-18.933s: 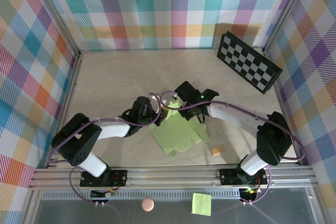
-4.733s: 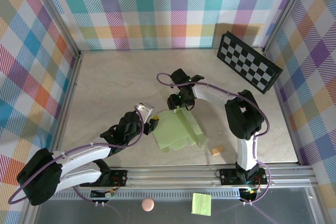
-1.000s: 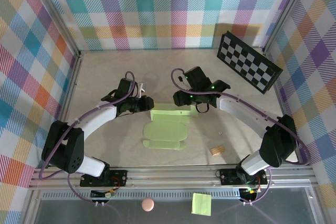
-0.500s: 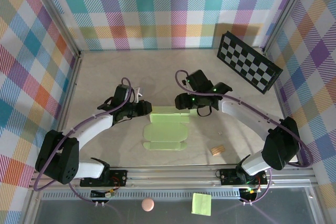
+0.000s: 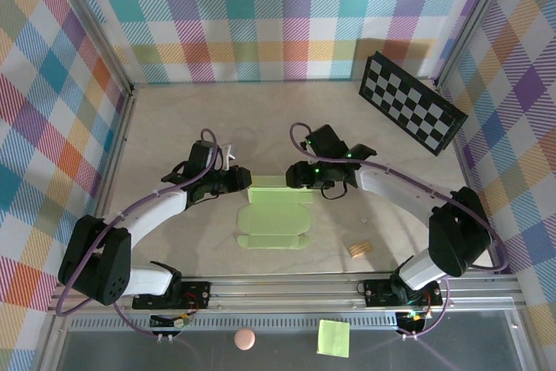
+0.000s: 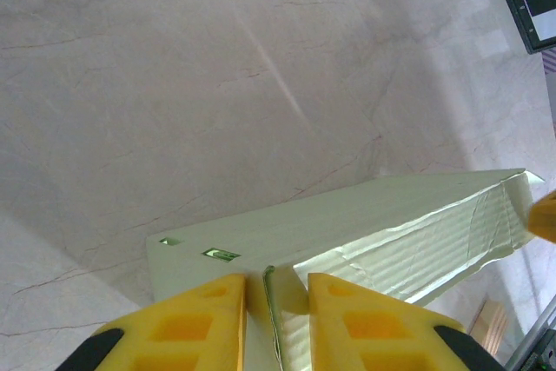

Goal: Fold the paper box

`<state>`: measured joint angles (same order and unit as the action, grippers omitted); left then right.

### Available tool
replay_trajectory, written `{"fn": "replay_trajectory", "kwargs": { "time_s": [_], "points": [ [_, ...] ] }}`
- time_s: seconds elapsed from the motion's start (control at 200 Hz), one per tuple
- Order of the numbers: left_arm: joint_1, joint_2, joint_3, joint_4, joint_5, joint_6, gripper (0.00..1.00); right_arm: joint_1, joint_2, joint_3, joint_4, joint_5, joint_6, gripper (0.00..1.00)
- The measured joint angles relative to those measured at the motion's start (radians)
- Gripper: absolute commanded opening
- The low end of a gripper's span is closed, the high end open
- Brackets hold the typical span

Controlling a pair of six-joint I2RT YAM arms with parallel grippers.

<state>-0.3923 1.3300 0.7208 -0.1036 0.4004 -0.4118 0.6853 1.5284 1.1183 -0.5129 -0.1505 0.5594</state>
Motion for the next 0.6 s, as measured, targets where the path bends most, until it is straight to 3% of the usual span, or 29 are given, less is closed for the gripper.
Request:
{"fn": "replay_trajectory", "kwargs": {
  "time_s": [0.285,0.435,0.6],
  "points": [
    [0.000,-0.003,-0.005,0.003,-0.001,0.000,0.23,-0.013,0.050,-0.077,0.136,-0.069,0.086,0.49],
    [0.000,-0.011,-0.009,0.003,-0.008,0.000,0.24,-0.029,0.050,-0.106,0.212,-0.098,0.124,0.37],
    [0.000,-0.031,-0.011,-0.019,-0.018,-0.001,0.29,-0.035,0.050,-0.124,0.270,-0.117,0.144,0.32]
  ]
}}
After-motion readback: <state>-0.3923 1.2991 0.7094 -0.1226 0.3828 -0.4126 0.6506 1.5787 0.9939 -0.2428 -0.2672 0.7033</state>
